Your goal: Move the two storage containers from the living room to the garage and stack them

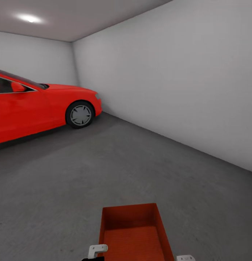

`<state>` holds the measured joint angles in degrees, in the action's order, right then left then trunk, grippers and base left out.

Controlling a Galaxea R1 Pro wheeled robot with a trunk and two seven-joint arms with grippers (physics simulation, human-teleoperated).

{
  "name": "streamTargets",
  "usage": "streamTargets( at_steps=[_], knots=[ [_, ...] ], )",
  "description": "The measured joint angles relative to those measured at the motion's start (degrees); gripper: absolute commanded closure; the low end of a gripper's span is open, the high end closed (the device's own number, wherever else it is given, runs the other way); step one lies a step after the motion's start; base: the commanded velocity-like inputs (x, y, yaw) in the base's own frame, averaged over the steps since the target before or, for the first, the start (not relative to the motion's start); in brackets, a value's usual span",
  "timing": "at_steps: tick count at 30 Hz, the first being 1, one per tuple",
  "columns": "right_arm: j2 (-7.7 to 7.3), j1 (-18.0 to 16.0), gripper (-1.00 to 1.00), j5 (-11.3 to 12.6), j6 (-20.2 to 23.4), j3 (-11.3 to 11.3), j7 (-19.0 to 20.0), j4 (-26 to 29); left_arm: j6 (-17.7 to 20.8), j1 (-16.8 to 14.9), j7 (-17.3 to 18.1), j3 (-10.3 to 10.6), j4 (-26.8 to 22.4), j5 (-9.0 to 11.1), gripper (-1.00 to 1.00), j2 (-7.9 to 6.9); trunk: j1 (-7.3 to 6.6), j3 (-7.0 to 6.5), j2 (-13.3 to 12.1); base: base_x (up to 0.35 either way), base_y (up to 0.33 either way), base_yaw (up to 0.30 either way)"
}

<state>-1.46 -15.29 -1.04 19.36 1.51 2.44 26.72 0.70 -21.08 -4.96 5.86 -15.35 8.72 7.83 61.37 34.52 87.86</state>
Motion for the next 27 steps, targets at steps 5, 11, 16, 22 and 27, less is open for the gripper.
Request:
streamTargets(
  at_steps=[5,11,16,22,27],
  knots=[
    [0.00,0.00,1.00,0.00,0.00,-0.01,0.00,0.00,0.00,0.00,0.00,0.00,0.00,0.00,1.00,0.00,0.00,0.11,0.00,0.000,0.000,-0.263],
    [0.00,0.00,1.00,0.00,0.00,-0.01,0.00,0.00,0.00,0.00,0.00,0.00,0.00,0.00,1.00,0.00,0.00,0.23,0.00,0.000,0.000,-0.263],
    [0.00,0.00,1.00,0.00,0.00,-0.01,0.00,0.00,0.00,0.00,0.00,0.00,0.00,0.00,1.00,0.00,0.00,0.34,0.00,0.000,0.000,-0.264],
    [0.00,0.00,1.00,0.00,0.00,0.00,0.00,0.02,-0.02,0.00,0.00,0.00,0.00,0.00,1.00,0.00,0.00,0.46,0.00,0.000,0.000,-0.264],
    [0.00,0.00,1.00,0.00,0.00,0.00,0.00,0.01,-0.01,0.00,0.00,0.00,0.00,0.00,1.00,0.00,0.00,0.56,0.00,0.000,0.000,-0.264]
  ],
)
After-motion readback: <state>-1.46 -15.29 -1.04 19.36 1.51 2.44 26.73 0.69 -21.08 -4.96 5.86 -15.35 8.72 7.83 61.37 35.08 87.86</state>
